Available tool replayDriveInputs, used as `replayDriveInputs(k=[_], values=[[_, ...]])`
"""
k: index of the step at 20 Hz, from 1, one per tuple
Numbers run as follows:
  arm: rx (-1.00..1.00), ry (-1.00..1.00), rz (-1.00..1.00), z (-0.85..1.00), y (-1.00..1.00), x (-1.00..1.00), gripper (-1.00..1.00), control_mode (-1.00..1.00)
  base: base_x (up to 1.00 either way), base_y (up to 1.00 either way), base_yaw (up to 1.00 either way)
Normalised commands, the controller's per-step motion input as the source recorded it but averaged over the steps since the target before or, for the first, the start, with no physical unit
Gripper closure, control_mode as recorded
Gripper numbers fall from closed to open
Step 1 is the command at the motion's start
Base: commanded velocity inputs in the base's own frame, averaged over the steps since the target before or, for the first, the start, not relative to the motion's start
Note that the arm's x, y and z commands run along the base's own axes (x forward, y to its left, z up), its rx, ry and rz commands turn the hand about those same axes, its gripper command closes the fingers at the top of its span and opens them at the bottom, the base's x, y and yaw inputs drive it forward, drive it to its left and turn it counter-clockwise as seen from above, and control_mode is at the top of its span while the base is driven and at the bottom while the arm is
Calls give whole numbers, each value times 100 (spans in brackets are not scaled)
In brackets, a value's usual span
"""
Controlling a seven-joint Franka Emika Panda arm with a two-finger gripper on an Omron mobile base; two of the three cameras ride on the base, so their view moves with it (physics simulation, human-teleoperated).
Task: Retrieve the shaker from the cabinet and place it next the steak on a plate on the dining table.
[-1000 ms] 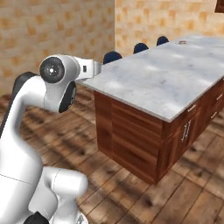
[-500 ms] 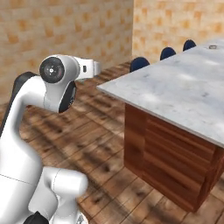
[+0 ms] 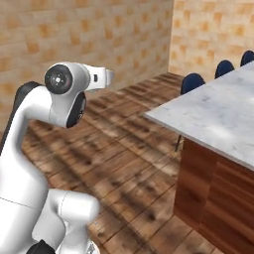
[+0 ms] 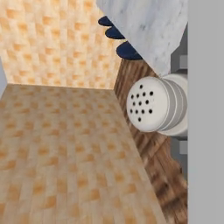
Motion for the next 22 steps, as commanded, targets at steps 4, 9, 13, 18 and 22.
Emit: replayDriveInputs(k=[4,9,13,18,22], values=[[0,0,0,0,0,0,100,100,74,42,0],[0,0,0,0,0,0,100,100,89,43,-7],[0,0,0,0,0,0,100,100,100,39,-20],[0,0,0,0,0,0,100,100,98,31,-25],[0,0,0,0,0,0,100,100,100,29,-29]])
